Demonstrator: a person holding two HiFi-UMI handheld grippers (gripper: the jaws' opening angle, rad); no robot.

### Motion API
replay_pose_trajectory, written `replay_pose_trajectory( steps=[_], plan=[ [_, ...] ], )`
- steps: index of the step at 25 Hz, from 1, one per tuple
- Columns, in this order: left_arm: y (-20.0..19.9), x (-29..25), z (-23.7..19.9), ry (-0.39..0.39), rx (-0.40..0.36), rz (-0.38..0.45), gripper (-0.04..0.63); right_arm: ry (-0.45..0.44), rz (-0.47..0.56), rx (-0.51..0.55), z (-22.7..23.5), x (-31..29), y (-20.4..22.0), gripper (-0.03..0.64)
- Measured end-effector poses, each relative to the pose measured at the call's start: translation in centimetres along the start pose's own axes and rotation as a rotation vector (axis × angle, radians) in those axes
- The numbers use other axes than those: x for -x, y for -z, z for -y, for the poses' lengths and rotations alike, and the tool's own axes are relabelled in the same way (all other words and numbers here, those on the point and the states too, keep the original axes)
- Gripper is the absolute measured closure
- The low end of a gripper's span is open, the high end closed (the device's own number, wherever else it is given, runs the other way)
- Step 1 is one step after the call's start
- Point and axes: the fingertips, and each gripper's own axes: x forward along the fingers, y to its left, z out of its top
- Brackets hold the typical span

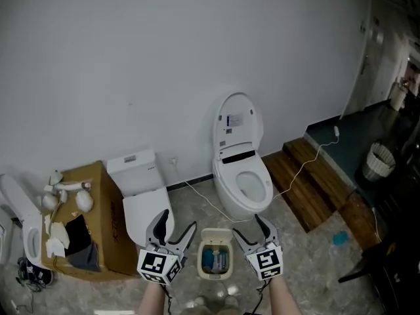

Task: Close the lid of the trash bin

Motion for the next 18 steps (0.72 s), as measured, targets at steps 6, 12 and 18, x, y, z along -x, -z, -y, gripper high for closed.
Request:
replay_pose_trajectory(
  steps=[6, 12, 18],
  plan=[
    [1.2, -0.5, 0.1, -0.039, -0.008, 0.003, 0.253, -0.24, -0.251, 0.142, -2.3, -6.3, 11.1, 0.247],
    [6.0, -0.8, 0.3, -0.064, -0.049, 0.011, 0.253, -0.454, -0.464, 0.294, -6.1, -12.3, 24.5, 0.27],
    [11.9, -1.3, -1.0, -0.081, -0.069, -0.018, 0.253, -0.546, -0.616, 0.344, -8.2, -18.0, 34.9, 0.299]
  ],
)
